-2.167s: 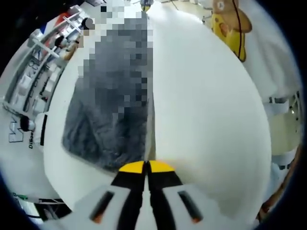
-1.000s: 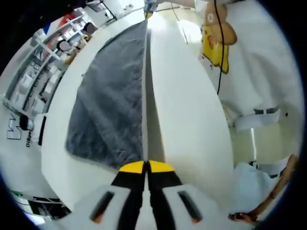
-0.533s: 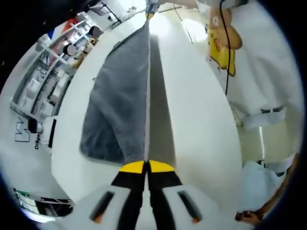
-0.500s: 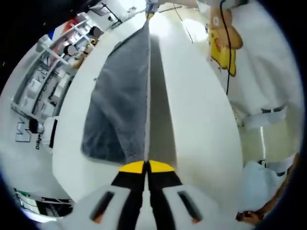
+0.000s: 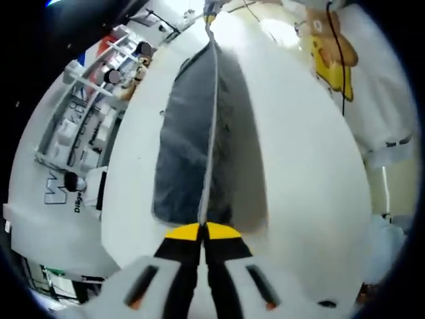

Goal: Fold the towel on the table until its edges align and the towel forms a compact rectangular stack.

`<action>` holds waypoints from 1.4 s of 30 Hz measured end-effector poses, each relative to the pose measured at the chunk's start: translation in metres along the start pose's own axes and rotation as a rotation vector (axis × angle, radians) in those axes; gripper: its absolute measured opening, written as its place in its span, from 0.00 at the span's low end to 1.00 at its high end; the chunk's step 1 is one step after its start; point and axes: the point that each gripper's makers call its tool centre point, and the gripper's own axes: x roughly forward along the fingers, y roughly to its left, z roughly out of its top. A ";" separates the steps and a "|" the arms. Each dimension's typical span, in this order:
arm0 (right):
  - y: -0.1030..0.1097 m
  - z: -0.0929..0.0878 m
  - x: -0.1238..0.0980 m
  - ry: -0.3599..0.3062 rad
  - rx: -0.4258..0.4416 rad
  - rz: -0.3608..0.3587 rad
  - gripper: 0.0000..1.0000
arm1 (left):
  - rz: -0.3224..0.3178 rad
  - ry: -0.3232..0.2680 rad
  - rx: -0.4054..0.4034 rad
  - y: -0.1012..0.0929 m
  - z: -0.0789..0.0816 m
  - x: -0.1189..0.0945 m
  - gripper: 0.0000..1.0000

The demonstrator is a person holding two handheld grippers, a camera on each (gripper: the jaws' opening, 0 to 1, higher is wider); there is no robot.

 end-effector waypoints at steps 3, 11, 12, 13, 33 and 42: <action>-0.011 0.003 0.006 -0.010 0.007 -0.013 0.03 | 0.013 0.008 0.002 0.013 -0.002 0.006 0.03; -0.034 0.007 0.022 -0.002 -0.005 -0.028 0.03 | 0.050 0.007 -0.008 0.043 -0.004 0.018 0.03; -0.038 0.008 0.025 -0.002 -0.005 -0.030 0.03 | 0.046 0.007 -0.011 0.045 -0.004 0.020 0.03; -0.041 0.008 0.027 -0.004 -0.001 -0.032 0.03 | 0.047 0.008 -0.010 0.048 -0.005 0.023 0.03; -0.097 -0.010 0.080 0.029 0.043 -0.039 0.03 | 0.042 0.031 -0.058 0.117 -0.030 0.089 0.03; -0.109 -0.020 0.103 0.055 0.065 -0.044 0.03 | 0.034 0.061 -0.056 0.135 -0.036 0.122 0.03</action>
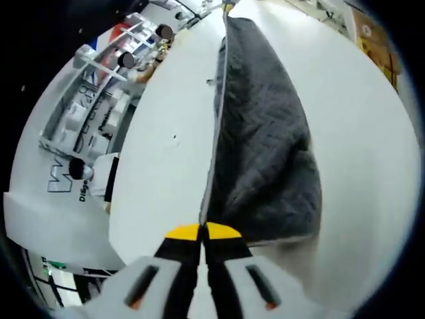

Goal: Fold the towel on the table until its edges align and the towel forms a compact rectangular stack.

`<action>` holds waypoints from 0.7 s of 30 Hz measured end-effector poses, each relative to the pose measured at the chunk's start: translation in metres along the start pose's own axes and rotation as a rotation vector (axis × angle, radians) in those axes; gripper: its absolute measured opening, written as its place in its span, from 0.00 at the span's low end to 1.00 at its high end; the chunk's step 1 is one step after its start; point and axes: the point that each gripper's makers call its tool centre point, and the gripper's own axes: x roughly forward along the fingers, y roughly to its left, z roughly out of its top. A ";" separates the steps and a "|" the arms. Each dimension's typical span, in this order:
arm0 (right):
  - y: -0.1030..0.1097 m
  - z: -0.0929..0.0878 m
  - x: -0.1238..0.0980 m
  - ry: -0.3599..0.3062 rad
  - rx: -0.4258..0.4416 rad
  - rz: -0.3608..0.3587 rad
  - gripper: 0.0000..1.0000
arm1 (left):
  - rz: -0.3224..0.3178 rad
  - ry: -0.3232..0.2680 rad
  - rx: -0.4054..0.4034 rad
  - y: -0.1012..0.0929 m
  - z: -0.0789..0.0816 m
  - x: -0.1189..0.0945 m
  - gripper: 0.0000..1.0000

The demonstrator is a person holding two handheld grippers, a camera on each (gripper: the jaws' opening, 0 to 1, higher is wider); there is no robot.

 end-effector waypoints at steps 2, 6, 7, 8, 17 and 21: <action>-0.001 -0.003 0.009 0.013 0.005 0.000 0.03 | -0.006 0.015 0.001 -0.001 -0.002 0.009 0.03; -0.003 -0.010 0.023 0.035 0.008 0.000 0.03 | -0.020 0.037 0.010 -0.004 -0.006 0.025 0.03; -0.004 -0.012 0.027 0.039 0.015 -0.001 0.03 | -0.019 0.039 0.011 -0.004 -0.007 0.028 0.03; -0.005 -0.013 0.030 0.042 0.016 -0.004 0.03 | -0.018 0.041 0.010 -0.003 -0.008 0.031 0.03; -0.008 -0.028 0.055 0.090 0.038 0.008 0.03 | -0.028 0.058 0.000 0.000 -0.011 0.052 0.03; -0.006 -0.035 0.063 0.114 0.040 0.016 0.03 | -0.045 0.081 0.019 -0.004 -0.014 0.063 0.03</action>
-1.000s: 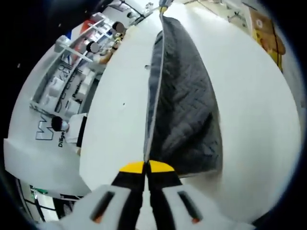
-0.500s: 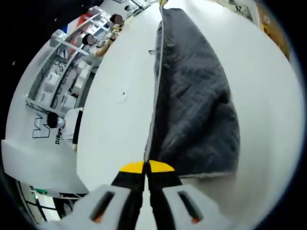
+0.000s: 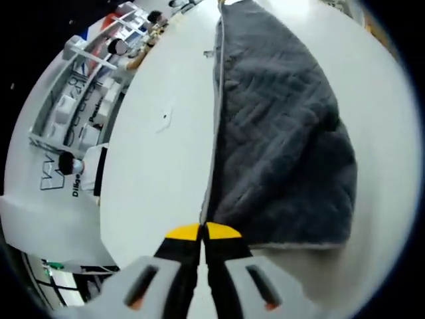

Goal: Fold the towel on the table until its edges align and the towel forms a compact rectangular stack.

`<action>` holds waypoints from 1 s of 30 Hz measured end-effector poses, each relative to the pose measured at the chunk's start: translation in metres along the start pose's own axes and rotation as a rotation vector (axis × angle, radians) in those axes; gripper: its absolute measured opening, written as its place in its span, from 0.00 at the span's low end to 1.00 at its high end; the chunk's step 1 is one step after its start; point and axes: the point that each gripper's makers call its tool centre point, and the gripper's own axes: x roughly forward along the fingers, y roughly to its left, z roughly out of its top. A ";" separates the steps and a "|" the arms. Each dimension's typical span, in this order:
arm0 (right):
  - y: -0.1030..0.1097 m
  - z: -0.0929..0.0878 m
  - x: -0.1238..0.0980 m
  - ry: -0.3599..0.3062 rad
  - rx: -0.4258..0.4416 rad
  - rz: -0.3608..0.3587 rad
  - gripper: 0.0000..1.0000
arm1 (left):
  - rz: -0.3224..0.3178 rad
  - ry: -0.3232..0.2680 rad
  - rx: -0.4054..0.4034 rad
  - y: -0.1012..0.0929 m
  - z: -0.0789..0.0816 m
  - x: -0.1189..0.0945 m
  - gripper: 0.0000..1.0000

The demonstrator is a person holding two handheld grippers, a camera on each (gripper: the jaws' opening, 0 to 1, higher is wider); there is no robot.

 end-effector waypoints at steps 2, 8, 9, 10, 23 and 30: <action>-0.001 -0.002 0.004 0.005 0.004 0.002 0.03 | -0.004 0.006 0.000 -0.001 -0.001 0.004 0.03; -0.005 -0.004 0.013 0.005 0.022 -0.002 0.03 | -0.015 0.013 -0.003 -0.003 -0.002 0.008 0.03; -0.005 -0.003 0.014 0.003 0.025 -0.003 0.03 | -0.014 0.012 -0.002 -0.001 -0.002 0.007 0.03; -0.007 -0.003 0.014 0.002 0.024 -0.004 0.03 | -0.012 0.012 -0.004 0.001 -0.002 0.005 0.03; -0.011 -0.012 0.029 0.039 0.022 0.001 0.02 | -0.024 0.038 0.005 0.002 -0.004 0.016 0.03; -0.007 -0.017 0.038 0.052 0.026 0.008 0.02 | -0.041 0.052 0.009 -0.004 -0.007 0.024 0.03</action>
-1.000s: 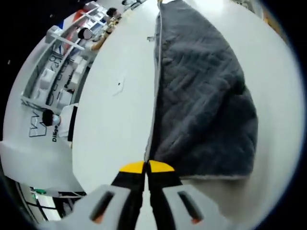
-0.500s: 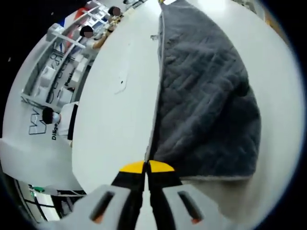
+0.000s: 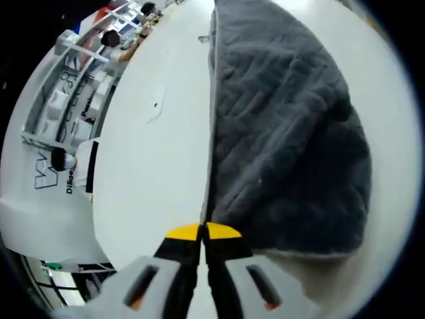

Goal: Fold the towel on the table until its edges align and the towel forms a compact rectangular stack.

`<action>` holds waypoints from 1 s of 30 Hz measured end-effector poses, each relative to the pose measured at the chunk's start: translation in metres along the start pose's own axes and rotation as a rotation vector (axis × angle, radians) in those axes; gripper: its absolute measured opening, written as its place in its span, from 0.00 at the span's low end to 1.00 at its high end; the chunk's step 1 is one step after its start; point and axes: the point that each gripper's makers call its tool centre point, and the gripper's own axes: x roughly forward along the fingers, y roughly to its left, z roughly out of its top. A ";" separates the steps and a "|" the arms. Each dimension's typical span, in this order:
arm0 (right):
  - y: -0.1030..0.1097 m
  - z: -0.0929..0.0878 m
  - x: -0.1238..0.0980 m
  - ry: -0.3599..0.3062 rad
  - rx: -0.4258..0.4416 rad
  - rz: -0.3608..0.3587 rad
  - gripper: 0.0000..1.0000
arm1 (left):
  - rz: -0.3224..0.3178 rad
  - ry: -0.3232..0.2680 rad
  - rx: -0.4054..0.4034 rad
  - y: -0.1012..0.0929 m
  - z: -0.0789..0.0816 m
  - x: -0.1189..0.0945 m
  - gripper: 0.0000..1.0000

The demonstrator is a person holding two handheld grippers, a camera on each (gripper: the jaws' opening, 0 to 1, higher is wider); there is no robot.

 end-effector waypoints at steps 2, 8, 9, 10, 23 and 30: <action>0.001 -0.002 0.003 0.005 -0.001 0.000 0.02 | -0.003 0.005 0.001 -0.002 -0.001 0.003 0.03; 0.001 -0.003 0.006 0.011 0.012 -0.009 0.04 | 0.000 0.024 0.008 -0.002 -0.003 0.005 0.07; 0.001 -0.003 0.006 0.012 0.013 -0.009 0.05 | 0.000 0.023 0.006 -0.001 -0.003 0.005 0.08; 0.000 -0.005 0.006 0.017 0.017 -0.017 0.08 | 0.006 0.021 -0.003 0.000 -0.003 0.005 0.11; -0.001 -0.009 -0.005 0.008 0.034 -0.056 0.23 | 0.063 0.048 -0.018 0.008 -0.007 -0.005 0.26; -0.004 -0.013 -0.015 -0.006 0.059 -0.071 0.24 | 0.103 0.046 -0.044 0.015 -0.009 -0.015 0.38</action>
